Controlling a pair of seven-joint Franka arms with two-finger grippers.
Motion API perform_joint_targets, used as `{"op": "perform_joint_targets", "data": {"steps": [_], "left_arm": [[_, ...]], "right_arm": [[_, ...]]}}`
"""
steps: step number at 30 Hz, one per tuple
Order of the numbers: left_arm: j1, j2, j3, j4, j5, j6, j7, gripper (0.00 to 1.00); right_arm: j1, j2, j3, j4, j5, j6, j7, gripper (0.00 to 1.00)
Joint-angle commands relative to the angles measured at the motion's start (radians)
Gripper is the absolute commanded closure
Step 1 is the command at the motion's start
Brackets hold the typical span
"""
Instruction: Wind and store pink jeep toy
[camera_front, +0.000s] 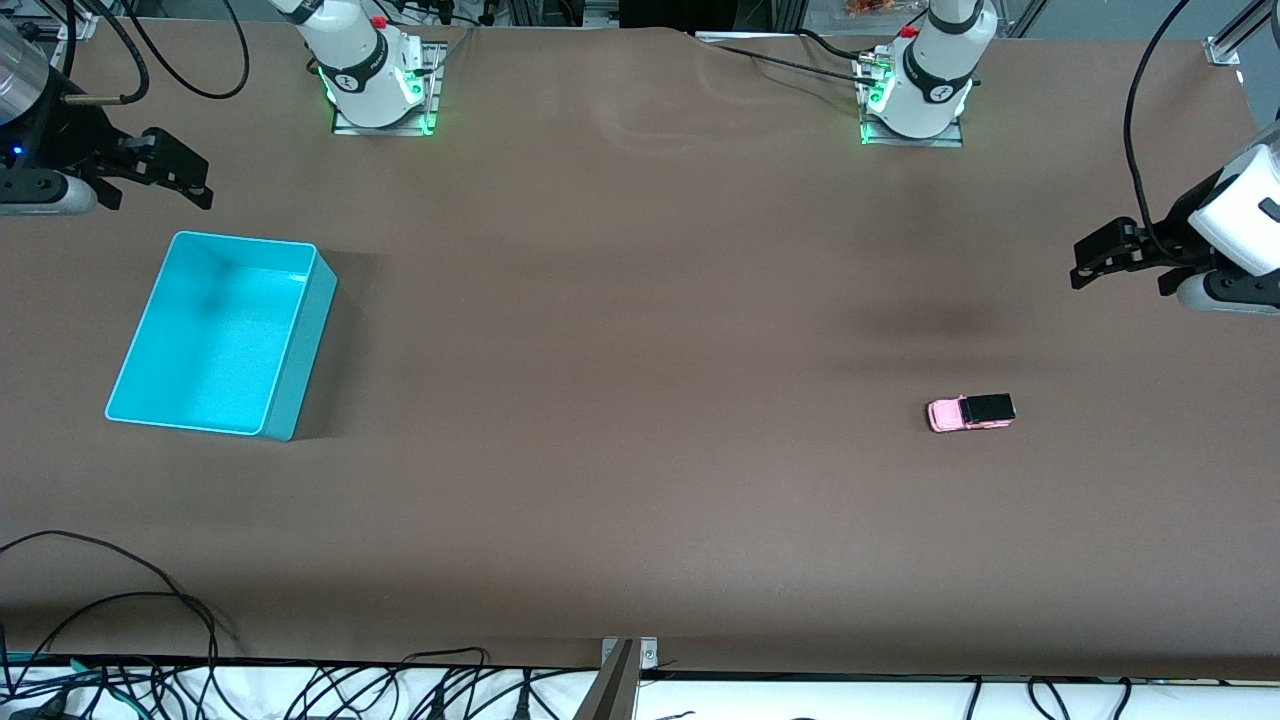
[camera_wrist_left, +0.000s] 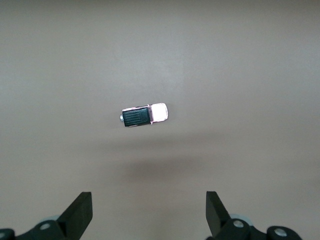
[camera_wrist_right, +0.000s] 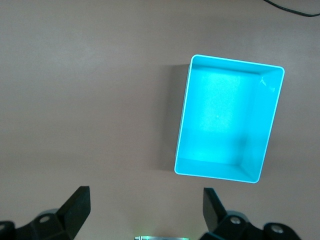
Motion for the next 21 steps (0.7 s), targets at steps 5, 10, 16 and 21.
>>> {"op": "perform_joint_targets", "data": {"steps": [5, 10, 16, 21], "left_arm": [[-0.015, 0.004, 0.010, 0.019, 0.024, -0.019, 0.017, 0.00], [-0.015, 0.006, 0.010, 0.017, 0.023, -0.019, 0.020, 0.00], [-0.021, 0.030, 0.009, 0.008, 0.023, -0.064, 0.021, 0.00], [-0.024, 0.049, 0.009, 0.007, 0.023, -0.065, 0.018, 0.00]], "right_arm": [[-0.005, -0.007, 0.004, 0.005, 0.004, 0.001, -0.002, 0.00], [-0.005, -0.004, 0.002, 0.005, 0.004, 0.001, -0.002, 0.00], [-0.005, -0.004, 0.004, 0.005, 0.004, 0.001, -0.002, 0.00], [-0.005, -0.004, 0.002, 0.005, 0.004, 0.001, -0.002, 0.00]]}}
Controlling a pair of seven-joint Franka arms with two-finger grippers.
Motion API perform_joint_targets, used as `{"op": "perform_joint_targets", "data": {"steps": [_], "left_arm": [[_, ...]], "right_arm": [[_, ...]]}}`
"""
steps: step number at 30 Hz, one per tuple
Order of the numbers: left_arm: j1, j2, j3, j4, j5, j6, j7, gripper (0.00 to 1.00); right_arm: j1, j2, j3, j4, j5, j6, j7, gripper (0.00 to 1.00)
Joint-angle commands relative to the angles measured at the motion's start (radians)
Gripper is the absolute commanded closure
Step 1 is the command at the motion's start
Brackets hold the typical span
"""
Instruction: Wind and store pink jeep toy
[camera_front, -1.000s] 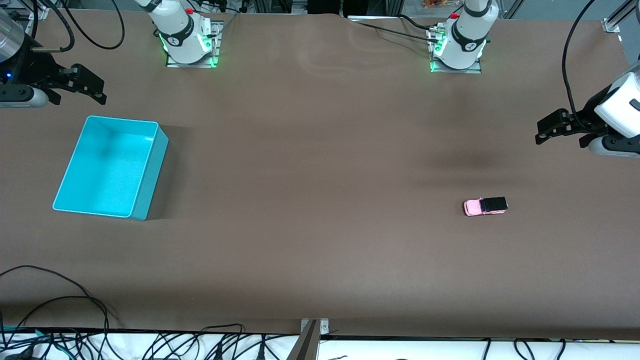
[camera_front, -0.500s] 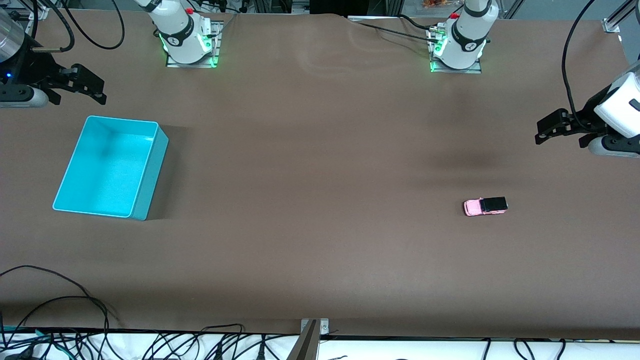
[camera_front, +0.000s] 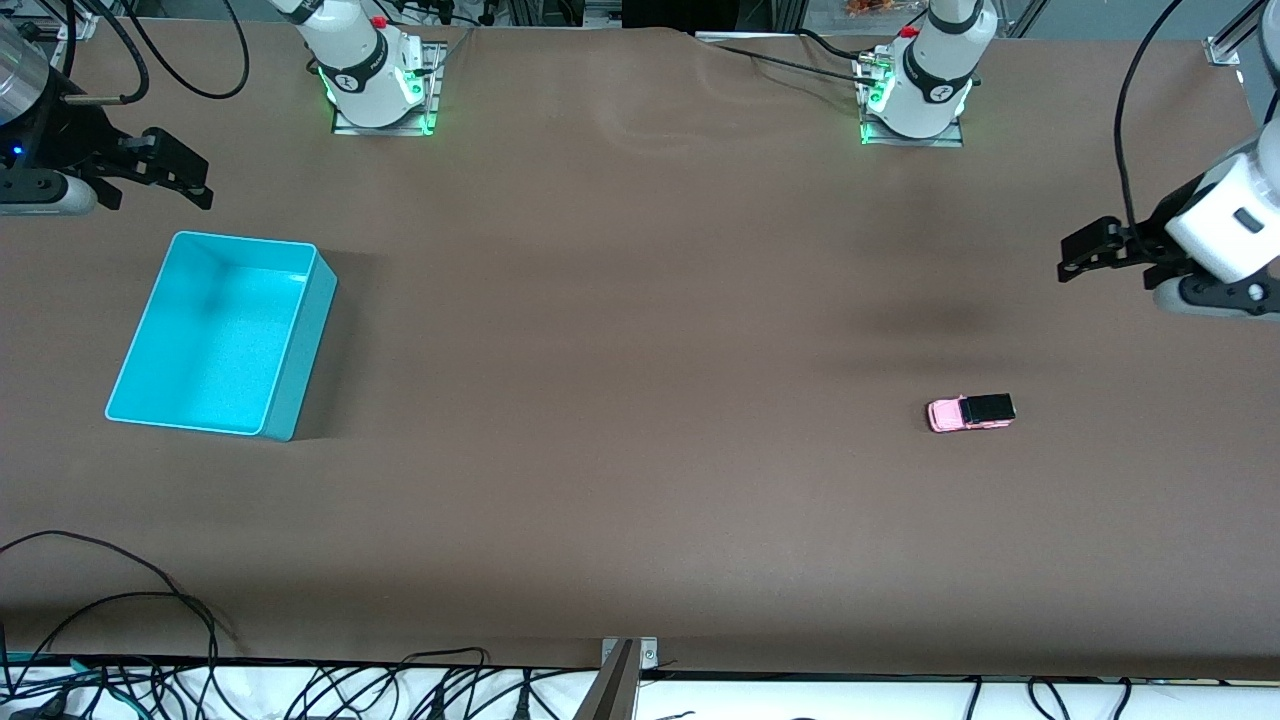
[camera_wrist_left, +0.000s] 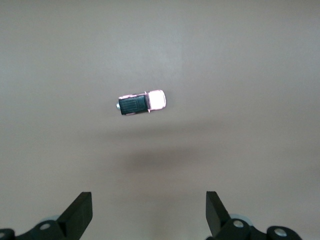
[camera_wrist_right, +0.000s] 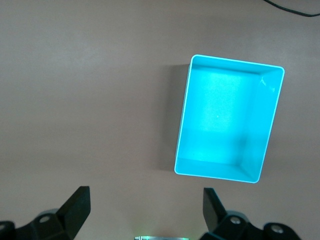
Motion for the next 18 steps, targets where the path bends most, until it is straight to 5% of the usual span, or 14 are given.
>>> {"op": "perform_joint_targets", "data": {"steps": [1, 18], "left_arm": [[-0.014, 0.027, 0.009, 0.011, 0.023, -0.014, 0.018, 0.00], [-0.009, 0.118, 0.012, 0.027, 0.034, -0.017, -0.124, 0.00]], "right_arm": [[-0.005, -0.004, 0.002, 0.005, 0.004, 0.001, -0.002, 0.00], [-0.005, -0.004, 0.002, 0.005, 0.005, -0.001, 0.000, 0.00]]}}
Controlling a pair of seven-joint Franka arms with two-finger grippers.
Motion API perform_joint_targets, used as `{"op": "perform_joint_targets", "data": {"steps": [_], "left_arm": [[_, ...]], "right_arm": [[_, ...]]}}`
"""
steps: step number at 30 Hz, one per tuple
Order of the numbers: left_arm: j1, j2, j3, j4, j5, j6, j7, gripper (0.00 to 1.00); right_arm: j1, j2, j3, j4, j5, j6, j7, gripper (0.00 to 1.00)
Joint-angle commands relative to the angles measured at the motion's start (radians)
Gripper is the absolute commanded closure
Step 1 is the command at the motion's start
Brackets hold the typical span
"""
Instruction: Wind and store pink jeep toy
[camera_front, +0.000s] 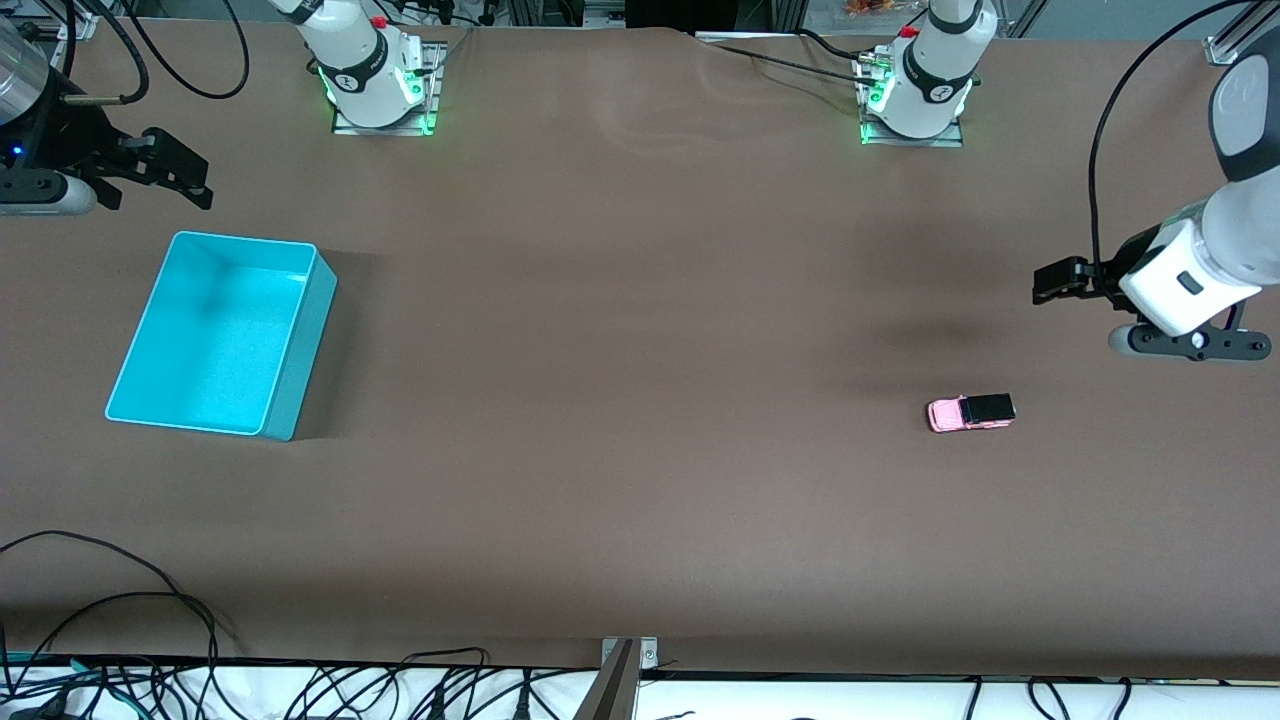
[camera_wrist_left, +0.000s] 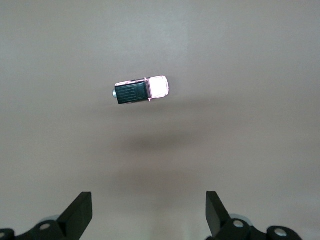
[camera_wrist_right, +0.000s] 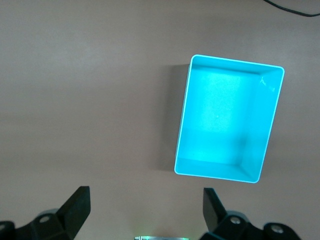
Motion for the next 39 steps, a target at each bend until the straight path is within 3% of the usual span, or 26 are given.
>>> {"op": "perform_joint_targets", "data": {"steps": [1, 9, 25, 33, 39], "left_arm": [[-0.008, 0.041, 0.006, 0.028, 0.028, -0.012, -0.120, 0.00], [-0.007, 0.096, 0.009, 0.034, 0.027, -0.001, -0.238, 0.00], [0.009, 0.210, 0.008, 0.039, 0.016, 0.155, -0.982, 0.00], [0.016, 0.323, 0.008, 0.028, 0.028, 0.264, -1.384, 0.00], [0.024, 0.371, 0.008, -0.007, 0.030, 0.353, -1.478, 0.00]], "right_arm": [[-0.005, -0.004, 0.002, 0.005, 0.005, -0.001, 0.000, 0.00], [-0.005, -0.004, 0.002, 0.005, 0.005, -0.001, 0.000, 0.00], [-0.005, -0.004, 0.002, 0.005, 0.004, -0.001, 0.000, 0.00], [-0.005, -0.004, 0.002, 0.005, 0.004, -0.003, 0.000, 0.00], [-0.005, -0.004, 0.002, 0.005, 0.004, -0.004, 0.000, 0.00]]}}
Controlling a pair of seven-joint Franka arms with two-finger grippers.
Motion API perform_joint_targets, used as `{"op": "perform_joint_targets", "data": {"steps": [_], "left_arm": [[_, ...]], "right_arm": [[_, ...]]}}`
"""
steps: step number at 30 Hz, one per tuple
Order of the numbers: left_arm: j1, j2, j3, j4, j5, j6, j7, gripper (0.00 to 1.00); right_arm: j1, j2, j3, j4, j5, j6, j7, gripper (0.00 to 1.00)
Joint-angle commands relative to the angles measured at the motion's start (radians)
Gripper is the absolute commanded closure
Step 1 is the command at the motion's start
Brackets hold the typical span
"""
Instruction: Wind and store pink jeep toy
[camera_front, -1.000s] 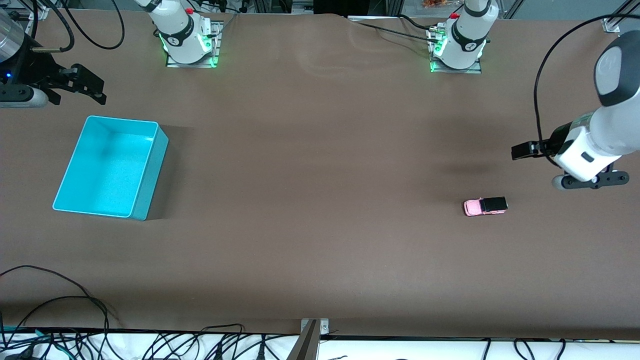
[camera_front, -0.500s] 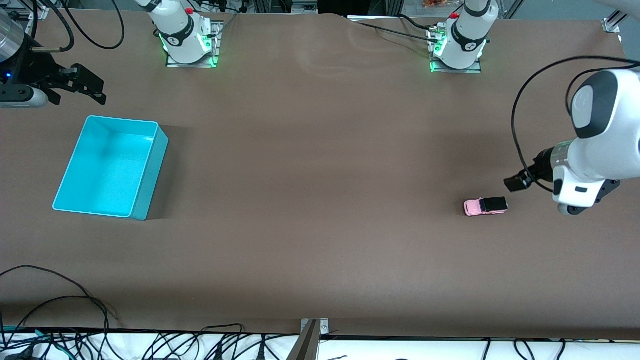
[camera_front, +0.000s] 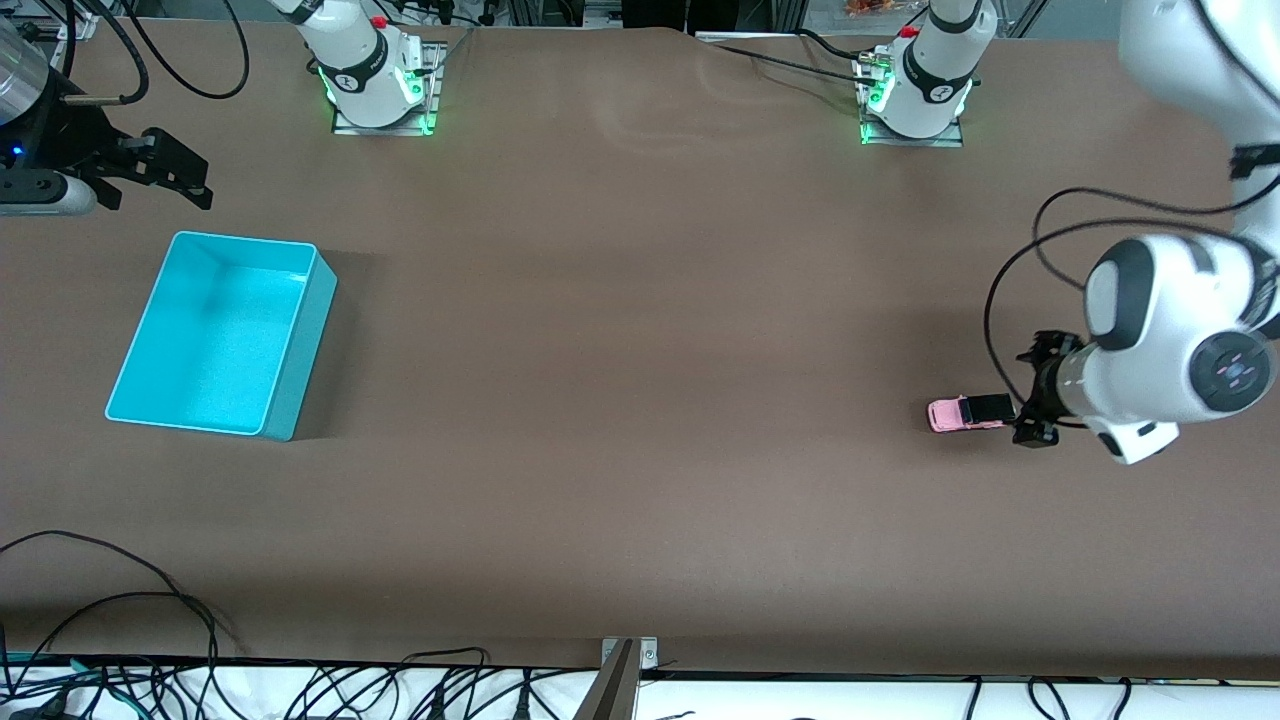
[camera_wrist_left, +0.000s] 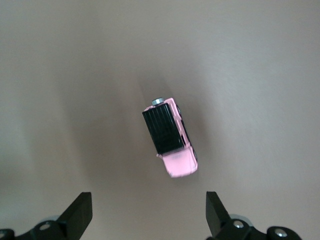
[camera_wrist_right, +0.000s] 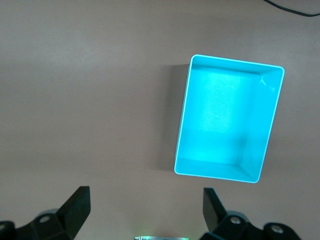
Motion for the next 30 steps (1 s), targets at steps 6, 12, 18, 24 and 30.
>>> {"op": "perform_joint_targets", "data": {"steps": [6, 12, 18, 24, 30], "left_arm": [[0.012, 0.070, 0.000, -0.053, 0.026, 0.152, -0.179, 0.00], [0.019, 0.071, 0.003, -0.128, 0.028, 0.251, -0.258, 0.00], [0.022, 0.067, 0.002, -0.198, 0.069, 0.321, -0.328, 0.00], [0.026, 0.064, 0.002, -0.223, 0.071, 0.349, -0.348, 0.01], [0.028, 0.058, 0.000, -0.277, 0.072, 0.396, -0.340, 0.11]], "right_arm": [[-0.005, -0.004, 0.003, 0.005, 0.004, -0.007, 0.000, 0.00], [-0.005, -0.004, 0.003, 0.005, 0.004, -0.007, 0.000, 0.00], [-0.005, -0.004, 0.003, 0.005, 0.002, -0.009, 0.000, 0.00], [-0.005, -0.006, 0.003, 0.005, 0.004, -0.009, -0.002, 0.00], [-0.005, -0.004, 0.004, 0.005, 0.004, -0.009, 0.000, 0.00]]}}
